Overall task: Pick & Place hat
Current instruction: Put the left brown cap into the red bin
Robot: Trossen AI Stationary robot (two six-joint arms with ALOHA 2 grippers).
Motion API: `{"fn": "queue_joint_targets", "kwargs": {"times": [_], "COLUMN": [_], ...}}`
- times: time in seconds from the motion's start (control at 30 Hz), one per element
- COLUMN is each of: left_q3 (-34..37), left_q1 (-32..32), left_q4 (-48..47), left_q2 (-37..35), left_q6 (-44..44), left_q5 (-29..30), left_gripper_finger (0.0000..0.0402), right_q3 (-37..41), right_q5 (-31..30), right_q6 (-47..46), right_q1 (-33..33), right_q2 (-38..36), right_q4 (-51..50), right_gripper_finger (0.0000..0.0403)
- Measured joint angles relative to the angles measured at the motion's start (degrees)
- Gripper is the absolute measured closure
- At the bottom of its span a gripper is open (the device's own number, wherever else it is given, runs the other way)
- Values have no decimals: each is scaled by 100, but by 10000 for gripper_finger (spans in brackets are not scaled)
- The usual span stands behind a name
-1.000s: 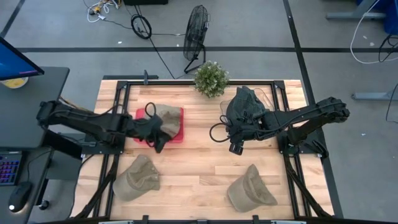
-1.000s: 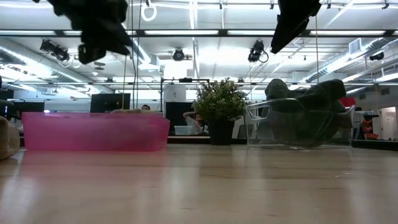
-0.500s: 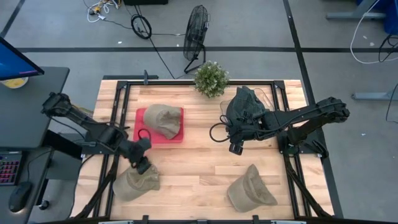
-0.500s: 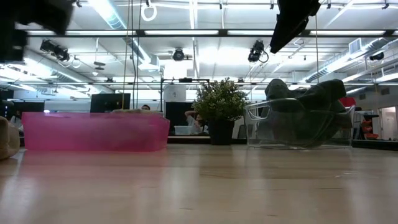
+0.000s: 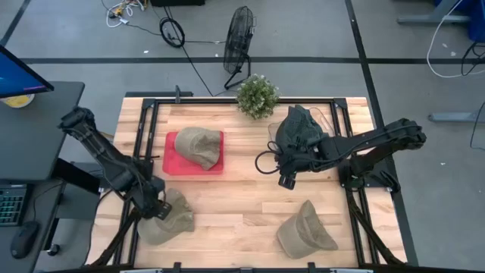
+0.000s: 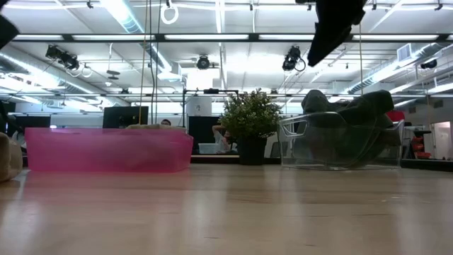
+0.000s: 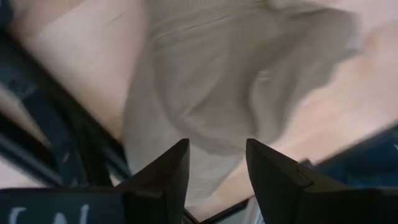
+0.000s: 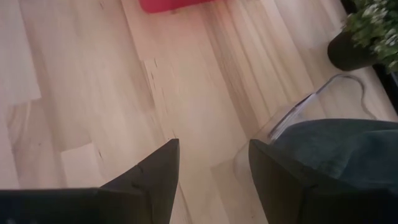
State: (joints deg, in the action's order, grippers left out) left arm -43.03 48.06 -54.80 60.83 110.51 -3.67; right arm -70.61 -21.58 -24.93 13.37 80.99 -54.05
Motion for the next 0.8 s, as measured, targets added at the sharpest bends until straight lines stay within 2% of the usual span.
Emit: {"fn": "queue_joint_targets", "kwargs": {"times": [0.17,0.33,0.53,0.8], "left_q3": [0,0,2,2], "left_q1": [349,440,436,420], "left_q4": [-36,17,300,546], "left_q2": [450,903,1222,1236], "left_q6": [1033,1732,1944,1943], "left_q5": [-1,0,4,56], "left_gripper_finger": [234,234,234,234], "right_q3": [413,529,529,529], "right_q5": [2,2,2,2], "right_q6": [1,-2,17,-4], "right_q1": [0,0,0,0], "right_q2": [2,2,2,2], "right_q4": [271,395,547,553], "right_gripper_finger": [206,206,206,206]}}
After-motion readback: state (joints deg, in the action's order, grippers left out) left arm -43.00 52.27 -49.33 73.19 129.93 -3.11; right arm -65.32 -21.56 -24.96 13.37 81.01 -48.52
